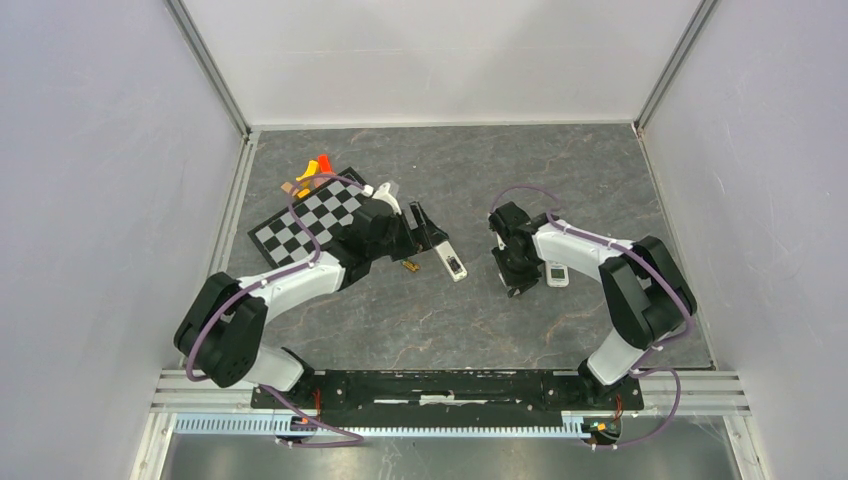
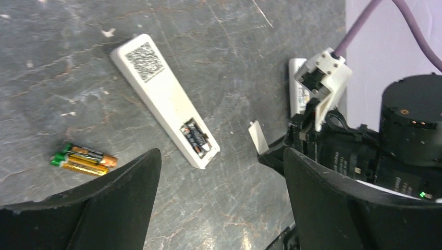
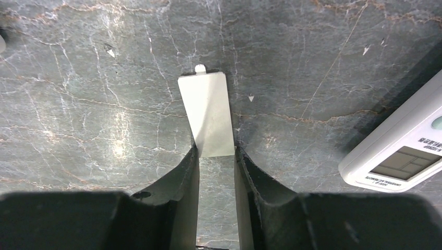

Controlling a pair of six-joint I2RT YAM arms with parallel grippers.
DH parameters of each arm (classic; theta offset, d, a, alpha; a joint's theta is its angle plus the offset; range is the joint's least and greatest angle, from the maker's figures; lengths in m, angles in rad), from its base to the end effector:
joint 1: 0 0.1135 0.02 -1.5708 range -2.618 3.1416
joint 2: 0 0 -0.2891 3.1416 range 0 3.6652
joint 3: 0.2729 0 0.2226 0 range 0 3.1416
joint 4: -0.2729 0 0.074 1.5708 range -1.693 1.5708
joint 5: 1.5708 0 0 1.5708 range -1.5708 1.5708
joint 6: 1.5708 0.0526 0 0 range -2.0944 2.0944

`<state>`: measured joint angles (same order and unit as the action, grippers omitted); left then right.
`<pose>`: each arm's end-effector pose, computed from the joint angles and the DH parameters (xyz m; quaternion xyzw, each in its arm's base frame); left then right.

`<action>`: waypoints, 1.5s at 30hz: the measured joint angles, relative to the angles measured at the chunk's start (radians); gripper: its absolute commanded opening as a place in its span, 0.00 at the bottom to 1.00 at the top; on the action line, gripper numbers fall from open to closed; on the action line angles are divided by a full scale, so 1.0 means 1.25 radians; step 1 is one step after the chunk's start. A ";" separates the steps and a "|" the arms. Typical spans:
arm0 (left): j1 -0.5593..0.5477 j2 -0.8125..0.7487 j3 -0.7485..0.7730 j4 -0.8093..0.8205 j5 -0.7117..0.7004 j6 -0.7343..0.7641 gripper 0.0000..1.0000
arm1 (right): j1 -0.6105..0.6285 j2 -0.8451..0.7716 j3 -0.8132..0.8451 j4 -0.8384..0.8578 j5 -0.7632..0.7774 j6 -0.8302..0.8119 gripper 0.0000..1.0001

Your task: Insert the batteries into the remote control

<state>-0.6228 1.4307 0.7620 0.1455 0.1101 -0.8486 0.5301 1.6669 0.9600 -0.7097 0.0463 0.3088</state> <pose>0.2358 -0.1764 0.2508 -0.0701 0.8622 -0.3705 0.3383 0.2334 0.1340 0.1826 -0.1083 0.9909 0.0103 0.0797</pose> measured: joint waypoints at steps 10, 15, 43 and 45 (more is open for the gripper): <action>0.004 0.078 0.000 0.067 0.151 -0.010 0.90 | 0.000 -0.034 -0.027 0.056 -0.002 -0.014 0.30; 0.003 0.116 -0.003 0.112 0.210 -0.042 0.88 | 0.000 -0.051 -0.033 0.069 -0.007 -0.021 0.30; -0.006 0.053 -0.008 0.034 0.110 -0.044 0.86 | 0.037 0.036 0.091 0.275 -0.001 0.103 0.29; -0.006 0.053 -0.008 0.025 0.102 -0.040 0.86 | 0.045 0.063 0.130 0.294 -0.001 0.107 0.29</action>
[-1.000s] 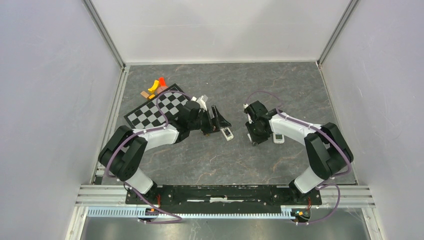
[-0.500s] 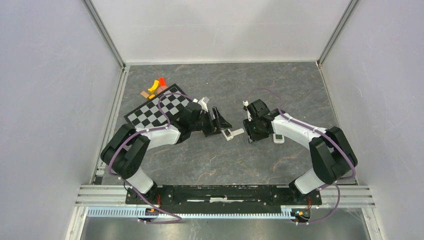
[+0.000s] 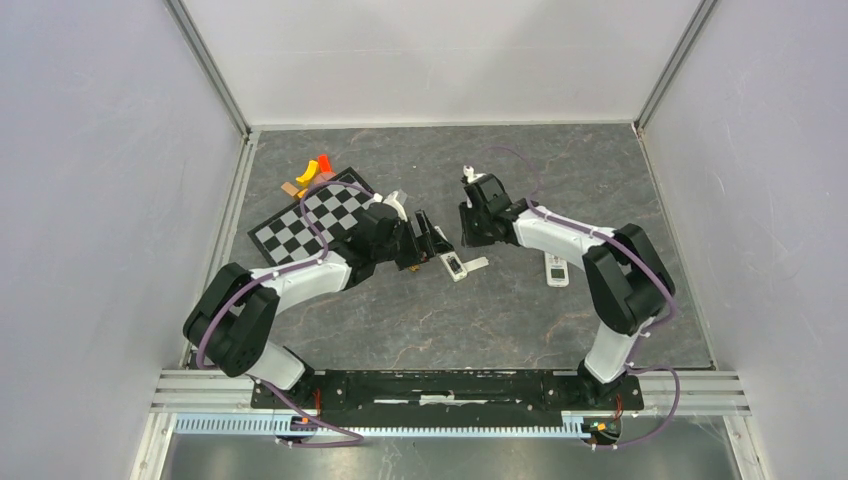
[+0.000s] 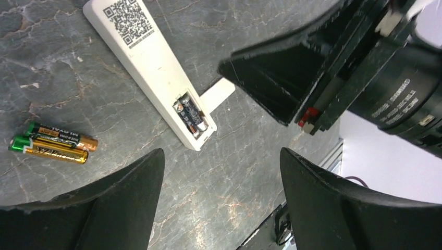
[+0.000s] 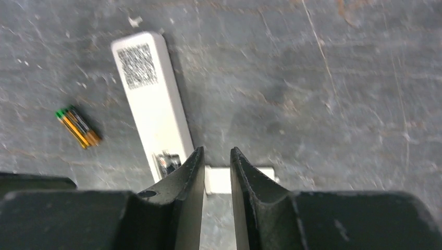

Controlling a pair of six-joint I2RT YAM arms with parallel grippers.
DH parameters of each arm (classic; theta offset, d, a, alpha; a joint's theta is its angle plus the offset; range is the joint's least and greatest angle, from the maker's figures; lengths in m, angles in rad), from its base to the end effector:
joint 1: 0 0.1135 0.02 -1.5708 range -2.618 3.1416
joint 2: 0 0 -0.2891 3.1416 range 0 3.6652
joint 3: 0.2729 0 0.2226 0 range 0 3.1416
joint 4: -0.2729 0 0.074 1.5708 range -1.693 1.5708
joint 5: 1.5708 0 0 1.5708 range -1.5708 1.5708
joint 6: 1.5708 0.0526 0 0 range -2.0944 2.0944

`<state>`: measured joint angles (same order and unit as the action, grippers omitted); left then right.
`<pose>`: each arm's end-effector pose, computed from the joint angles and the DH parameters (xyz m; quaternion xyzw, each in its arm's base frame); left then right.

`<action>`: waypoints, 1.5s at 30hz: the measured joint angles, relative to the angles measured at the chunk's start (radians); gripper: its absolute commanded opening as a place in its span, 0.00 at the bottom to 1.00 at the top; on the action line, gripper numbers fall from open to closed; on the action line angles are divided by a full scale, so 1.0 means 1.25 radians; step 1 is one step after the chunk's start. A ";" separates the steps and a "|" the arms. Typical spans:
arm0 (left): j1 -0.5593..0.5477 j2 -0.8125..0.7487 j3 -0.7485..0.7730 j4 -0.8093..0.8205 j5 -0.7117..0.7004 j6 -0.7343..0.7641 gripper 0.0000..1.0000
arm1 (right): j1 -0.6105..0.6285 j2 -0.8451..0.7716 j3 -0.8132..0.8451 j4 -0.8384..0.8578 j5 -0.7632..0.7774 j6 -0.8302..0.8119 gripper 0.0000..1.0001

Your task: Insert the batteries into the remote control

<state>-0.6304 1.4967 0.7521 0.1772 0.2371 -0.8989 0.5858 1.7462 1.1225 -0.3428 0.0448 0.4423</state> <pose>0.2370 -0.1882 0.2334 -0.0602 0.8704 -0.4054 0.2728 0.2941 0.1923 0.2175 -0.0618 0.9525 0.1277 0.2696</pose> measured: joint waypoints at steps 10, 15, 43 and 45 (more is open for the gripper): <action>0.001 -0.002 0.000 -0.019 -0.003 0.004 0.86 | 0.008 0.114 0.065 -0.019 -0.015 -0.002 0.25; 0.001 -0.002 0.000 -0.021 -0.003 0.005 0.86 | 0.008 0.110 0.058 -0.034 -0.025 -0.033 0.24; 0.002 -0.033 -0.004 -0.022 -0.028 0.012 0.87 | 0.047 -0.054 -0.114 -0.234 -0.160 -0.358 0.24; 0.002 -0.045 -0.006 -0.025 -0.036 0.012 0.87 | 0.063 -0.054 -0.118 -0.216 -0.164 -0.323 0.23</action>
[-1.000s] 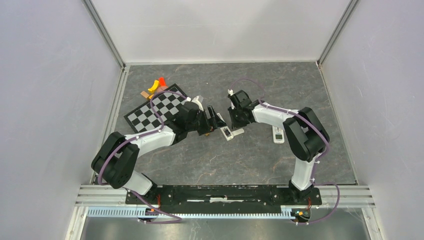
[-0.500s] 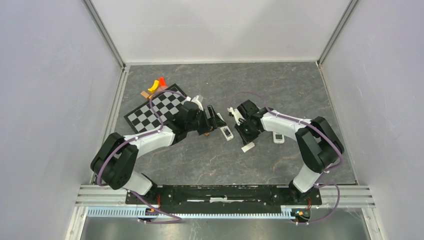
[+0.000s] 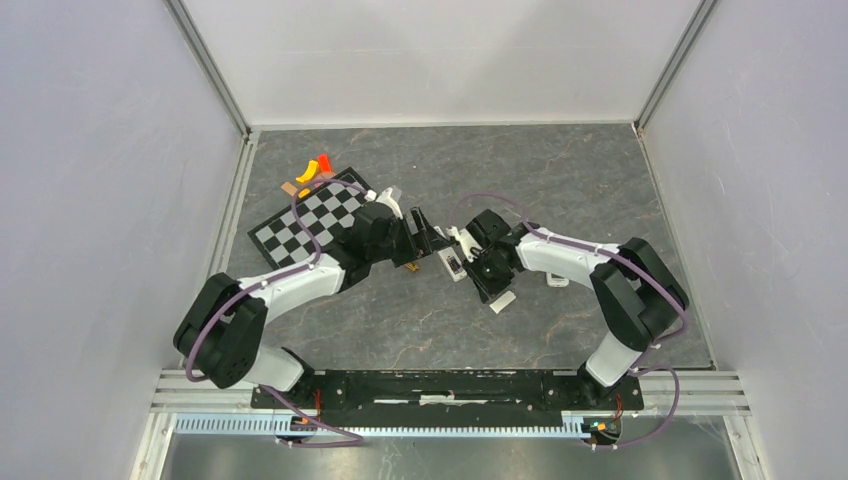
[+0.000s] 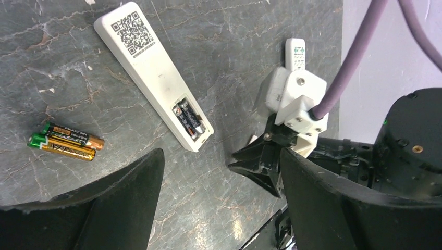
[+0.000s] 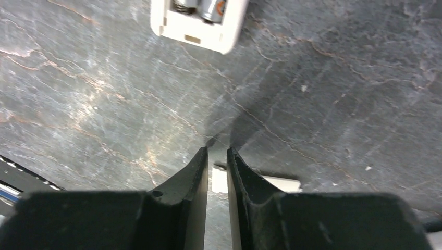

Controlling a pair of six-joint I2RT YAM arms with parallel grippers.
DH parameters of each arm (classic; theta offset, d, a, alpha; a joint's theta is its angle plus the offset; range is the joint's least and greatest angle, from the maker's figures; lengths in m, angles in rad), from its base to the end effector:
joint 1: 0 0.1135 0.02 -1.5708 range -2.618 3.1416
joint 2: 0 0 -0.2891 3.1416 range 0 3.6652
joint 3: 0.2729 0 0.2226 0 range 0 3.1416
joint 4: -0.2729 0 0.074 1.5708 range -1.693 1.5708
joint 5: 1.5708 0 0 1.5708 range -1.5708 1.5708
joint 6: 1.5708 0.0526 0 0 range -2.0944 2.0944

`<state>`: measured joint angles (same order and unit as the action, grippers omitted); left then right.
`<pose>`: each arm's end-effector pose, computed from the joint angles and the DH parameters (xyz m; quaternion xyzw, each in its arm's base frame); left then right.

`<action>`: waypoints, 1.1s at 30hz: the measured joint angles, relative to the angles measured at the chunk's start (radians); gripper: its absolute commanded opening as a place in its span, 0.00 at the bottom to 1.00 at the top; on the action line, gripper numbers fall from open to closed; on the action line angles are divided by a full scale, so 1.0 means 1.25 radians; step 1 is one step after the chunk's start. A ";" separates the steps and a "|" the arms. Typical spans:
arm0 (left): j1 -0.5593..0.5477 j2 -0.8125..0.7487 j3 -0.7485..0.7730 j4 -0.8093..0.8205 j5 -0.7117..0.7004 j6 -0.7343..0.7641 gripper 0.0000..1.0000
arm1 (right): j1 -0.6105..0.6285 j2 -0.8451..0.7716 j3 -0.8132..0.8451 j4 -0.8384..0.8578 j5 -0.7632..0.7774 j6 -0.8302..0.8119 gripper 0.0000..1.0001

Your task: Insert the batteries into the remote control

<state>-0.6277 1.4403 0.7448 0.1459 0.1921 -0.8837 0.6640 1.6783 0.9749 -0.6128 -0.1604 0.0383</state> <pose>0.2309 -0.1799 0.2432 -0.0644 0.8673 -0.3945 0.2966 0.2193 0.1823 0.1862 -0.3140 0.9376 0.1181 0.0915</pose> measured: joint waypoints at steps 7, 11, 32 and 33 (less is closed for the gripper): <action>0.004 -0.031 -0.012 -0.003 -0.020 0.002 0.88 | 0.024 -0.045 -0.059 0.042 0.013 0.085 0.20; 0.004 -0.033 -0.016 -0.009 -0.026 0.003 0.88 | 0.028 -0.096 -0.107 0.018 0.056 0.135 0.20; 0.009 -0.033 -0.017 -0.011 -0.026 0.009 0.90 | 0.025 -0.173 -0.058 -0.161 0.224 0.263 0.63; 0.009 -0.033 -0.017 -0.011 -0.026 0.010 0.90 | 0.023 -0.164 -0.056 -0.168 0.229 0.258 0.64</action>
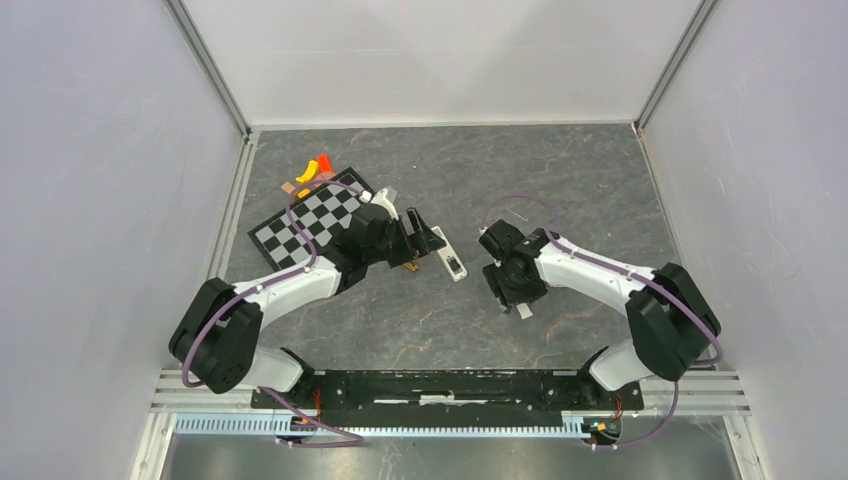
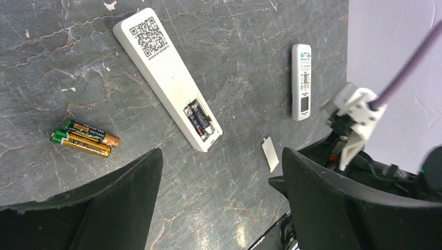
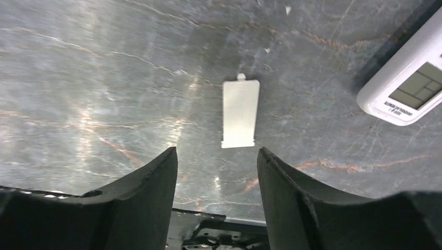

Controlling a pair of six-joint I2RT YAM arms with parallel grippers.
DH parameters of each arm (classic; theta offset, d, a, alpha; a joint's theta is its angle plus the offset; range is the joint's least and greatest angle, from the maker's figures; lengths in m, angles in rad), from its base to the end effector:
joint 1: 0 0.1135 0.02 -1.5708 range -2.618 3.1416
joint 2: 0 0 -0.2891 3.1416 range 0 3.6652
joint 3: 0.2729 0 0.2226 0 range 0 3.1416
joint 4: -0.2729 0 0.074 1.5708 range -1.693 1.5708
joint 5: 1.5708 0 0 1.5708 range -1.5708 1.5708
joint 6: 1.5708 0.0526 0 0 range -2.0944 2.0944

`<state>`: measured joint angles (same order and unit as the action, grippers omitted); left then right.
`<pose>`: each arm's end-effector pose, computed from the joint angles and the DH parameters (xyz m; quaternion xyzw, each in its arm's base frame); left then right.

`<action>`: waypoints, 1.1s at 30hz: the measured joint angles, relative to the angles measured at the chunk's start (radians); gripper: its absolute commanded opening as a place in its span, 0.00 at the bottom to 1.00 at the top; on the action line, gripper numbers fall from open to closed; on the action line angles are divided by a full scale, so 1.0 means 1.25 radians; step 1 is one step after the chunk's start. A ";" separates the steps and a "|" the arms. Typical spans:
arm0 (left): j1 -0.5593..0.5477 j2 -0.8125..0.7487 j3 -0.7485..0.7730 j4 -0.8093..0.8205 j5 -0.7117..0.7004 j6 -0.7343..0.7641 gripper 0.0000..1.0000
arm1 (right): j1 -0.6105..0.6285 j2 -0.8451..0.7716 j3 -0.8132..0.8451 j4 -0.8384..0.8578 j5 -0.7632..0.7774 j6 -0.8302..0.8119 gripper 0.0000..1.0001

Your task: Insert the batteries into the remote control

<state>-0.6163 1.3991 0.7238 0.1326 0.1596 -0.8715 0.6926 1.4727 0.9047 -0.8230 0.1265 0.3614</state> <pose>0.2263 -0.1706 0.2461 -0.0716 0.8659 -0.3830 0.3137 0.1791 0.1400 0.2123 -0.1582 0.9813 -0.0094 0.1091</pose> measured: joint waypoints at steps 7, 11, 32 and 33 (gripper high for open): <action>0.003 -0.009 0.000 -0.001 -0.001 0.005 0.91 | -0.029 0.067 0.000 -0.050 0.011 -0.034 0.64; 0.005 -0.012 0.000 -0.001 -0.002 0.005 0.91 | -0.050 0.080 0.000 -0.052 -0.002 -0.057 0.53; 0.008 -0.017 0.000 -0.003 -0.001 0.005 0.91 | -0.120 0.103 -0.026 -0.011 -0.091 -0.112 0.40; 0.008 -0.017 0.000 -0.003 -0.001 0.005 0.91 | -0.120 0.102 -0.027 -0.010 -0.092 -0.114 0.39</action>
<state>-0.6060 1.3781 0.7238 0.1284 0.1581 -0.8646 0.5423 1.5997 0.8711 -0.8356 0.0113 0.2192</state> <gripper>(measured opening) 0.906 0.436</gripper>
